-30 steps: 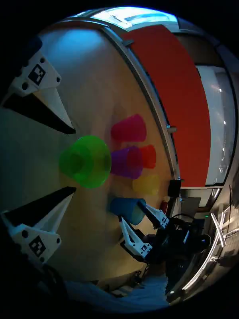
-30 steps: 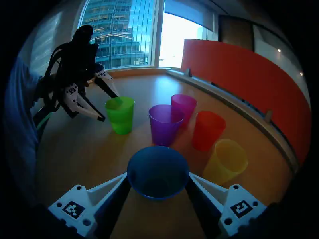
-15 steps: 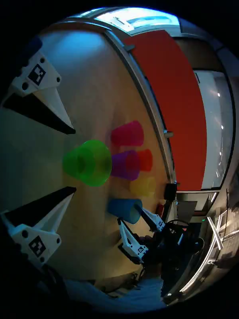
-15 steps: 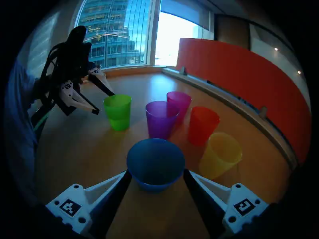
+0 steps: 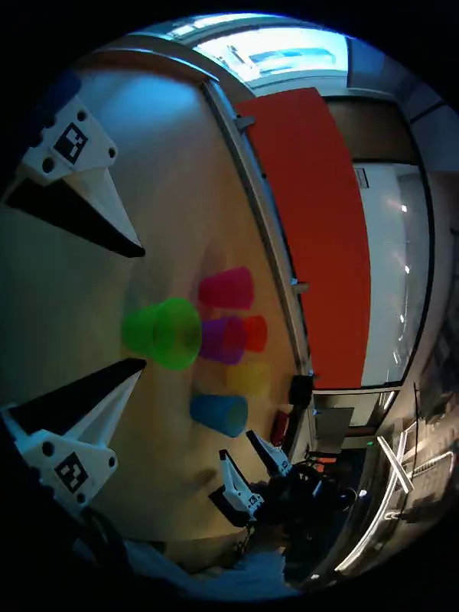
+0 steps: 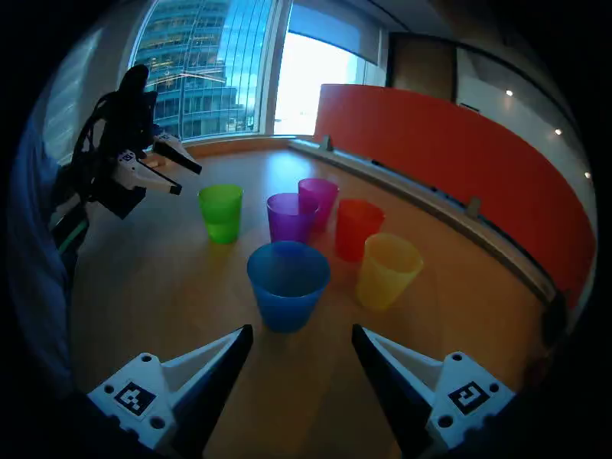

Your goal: Pour water

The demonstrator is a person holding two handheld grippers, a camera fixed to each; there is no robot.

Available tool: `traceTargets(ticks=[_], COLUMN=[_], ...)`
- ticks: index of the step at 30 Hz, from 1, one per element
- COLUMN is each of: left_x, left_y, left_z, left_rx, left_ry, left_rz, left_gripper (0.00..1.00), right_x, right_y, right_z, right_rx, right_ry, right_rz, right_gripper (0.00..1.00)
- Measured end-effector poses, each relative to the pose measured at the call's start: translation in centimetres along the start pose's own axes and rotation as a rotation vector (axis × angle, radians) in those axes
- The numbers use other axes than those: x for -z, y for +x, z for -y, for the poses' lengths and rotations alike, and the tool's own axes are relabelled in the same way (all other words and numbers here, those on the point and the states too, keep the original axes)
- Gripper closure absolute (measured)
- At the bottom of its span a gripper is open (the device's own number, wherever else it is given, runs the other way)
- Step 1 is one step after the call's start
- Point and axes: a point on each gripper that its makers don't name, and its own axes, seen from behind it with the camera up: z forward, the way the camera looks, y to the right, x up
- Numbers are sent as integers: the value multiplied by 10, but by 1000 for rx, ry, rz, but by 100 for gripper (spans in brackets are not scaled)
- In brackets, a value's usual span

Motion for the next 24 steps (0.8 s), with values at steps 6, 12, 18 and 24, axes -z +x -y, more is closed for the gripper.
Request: traceTargets(ticks=[6,12,18,24], left_x=[16,30,41,51], left_y=[10,21,37,47], left_z=[12,26,33,38], left_rx=[13,27,51,42], left_ry=[81,160,216,268], left_rz=[-68,-138,-222,-289], left_gripper=[2,2,2,2], right_x=[25,45,61,80], right_y=[16,33,49,57], right_z=[-13,-31,-56,-79], right_rx=[-24,-64,-133,-196], right_ry=[-92,-206,-345,-488], right_rz=[-96,-184,-278,-360], right_gripper=[0,0,0,0])
